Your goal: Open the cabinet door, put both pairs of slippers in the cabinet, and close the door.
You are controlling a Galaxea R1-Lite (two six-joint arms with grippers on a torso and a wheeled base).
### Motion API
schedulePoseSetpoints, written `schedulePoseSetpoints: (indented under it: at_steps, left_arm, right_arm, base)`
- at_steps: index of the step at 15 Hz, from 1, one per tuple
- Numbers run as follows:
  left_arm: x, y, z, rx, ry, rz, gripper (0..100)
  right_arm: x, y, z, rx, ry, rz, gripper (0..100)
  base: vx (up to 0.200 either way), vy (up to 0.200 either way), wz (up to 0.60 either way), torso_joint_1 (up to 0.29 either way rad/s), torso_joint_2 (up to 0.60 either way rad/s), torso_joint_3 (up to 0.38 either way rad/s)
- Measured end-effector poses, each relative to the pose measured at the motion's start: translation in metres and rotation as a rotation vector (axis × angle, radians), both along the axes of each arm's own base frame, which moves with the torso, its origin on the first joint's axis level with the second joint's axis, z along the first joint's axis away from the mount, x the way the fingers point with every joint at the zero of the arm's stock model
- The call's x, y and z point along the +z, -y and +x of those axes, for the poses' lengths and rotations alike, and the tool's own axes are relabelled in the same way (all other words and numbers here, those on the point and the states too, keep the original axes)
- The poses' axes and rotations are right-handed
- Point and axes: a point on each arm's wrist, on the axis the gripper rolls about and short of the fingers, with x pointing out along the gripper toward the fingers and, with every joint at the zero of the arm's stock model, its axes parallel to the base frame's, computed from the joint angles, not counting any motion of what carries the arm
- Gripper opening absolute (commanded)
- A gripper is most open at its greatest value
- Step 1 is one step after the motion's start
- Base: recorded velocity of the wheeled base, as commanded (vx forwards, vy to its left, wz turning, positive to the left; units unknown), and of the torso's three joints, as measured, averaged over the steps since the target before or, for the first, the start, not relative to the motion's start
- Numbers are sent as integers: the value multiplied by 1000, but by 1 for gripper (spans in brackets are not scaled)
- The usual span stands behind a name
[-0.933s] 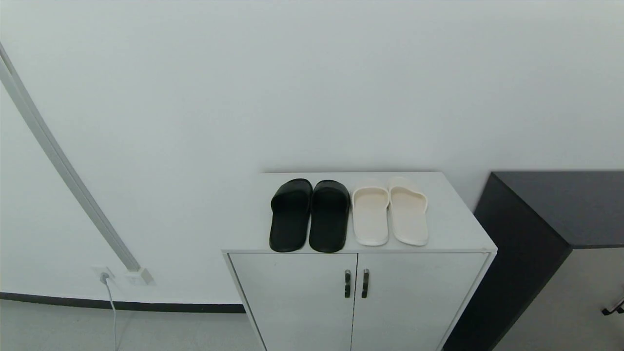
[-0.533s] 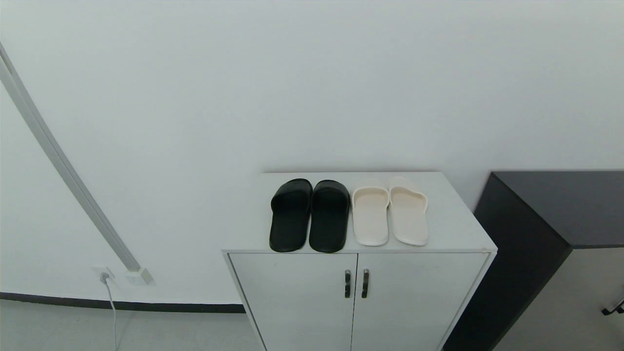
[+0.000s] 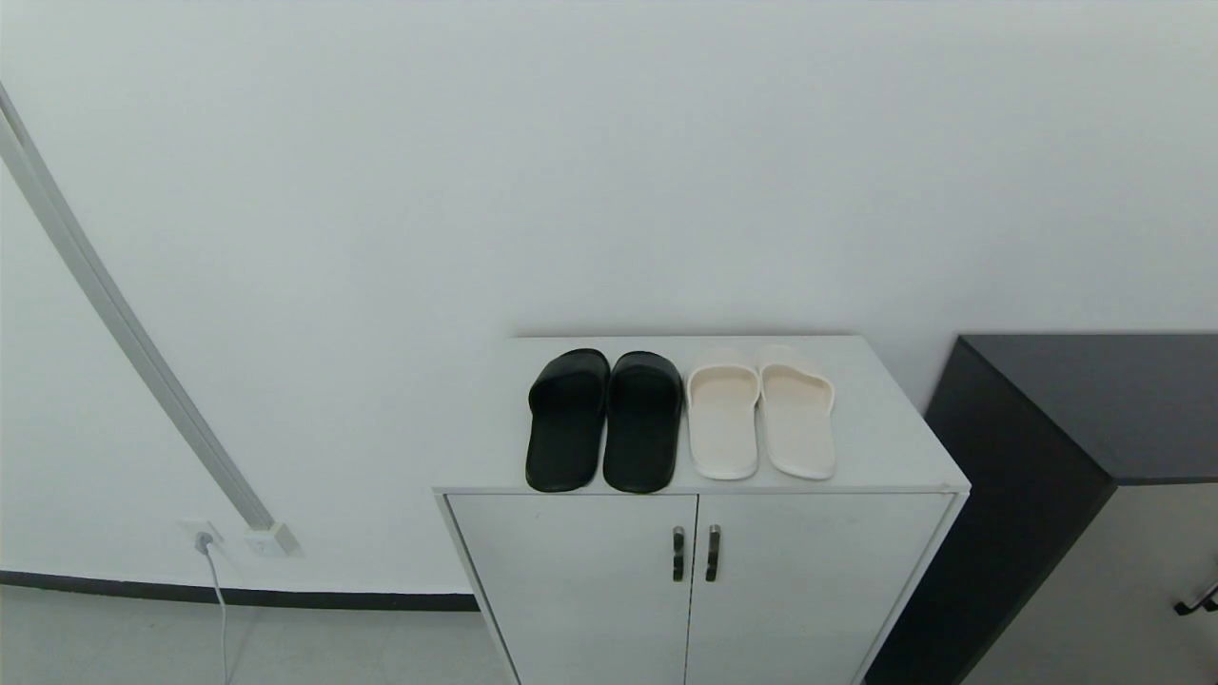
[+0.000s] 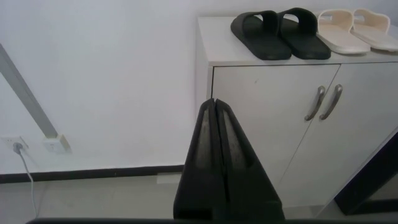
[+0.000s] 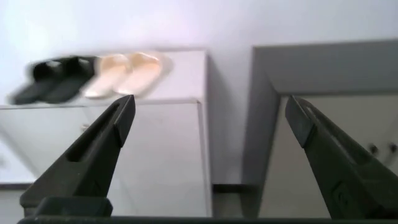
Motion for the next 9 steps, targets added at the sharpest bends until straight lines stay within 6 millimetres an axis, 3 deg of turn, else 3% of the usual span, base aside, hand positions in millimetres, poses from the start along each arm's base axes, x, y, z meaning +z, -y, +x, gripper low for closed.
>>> schedulePoseSetpoints:
  at_steps: [3, 5, 7, 9]
  left_arm:
    - [0, 0, 0, -1, 0, 1, 0]
    - [0, 0, 0, -12, 0, 10, 0]
    - [0, 0, 0, -17, 1, 16, 0]
    - [0, 0, 0, -17, 1, 8, 0]
  right_arm:
    - [44, -2, 24, 114, -102, 10, 100]
    - [62, -5, 61, 187, -163, 30, 100]
    - [70, -15, 101, 266, -240, 53, 100]
    - [70, -43, 138, 362, -336, 59, 100]
  base:
    - [0, 0, 0, 0, 0, 0]
    - [0, 0, 0, 0, 0, 0]
    - [0, 0, 0, 0, 0, 0]
    - [0, 0, 0, 0, 0, 0]
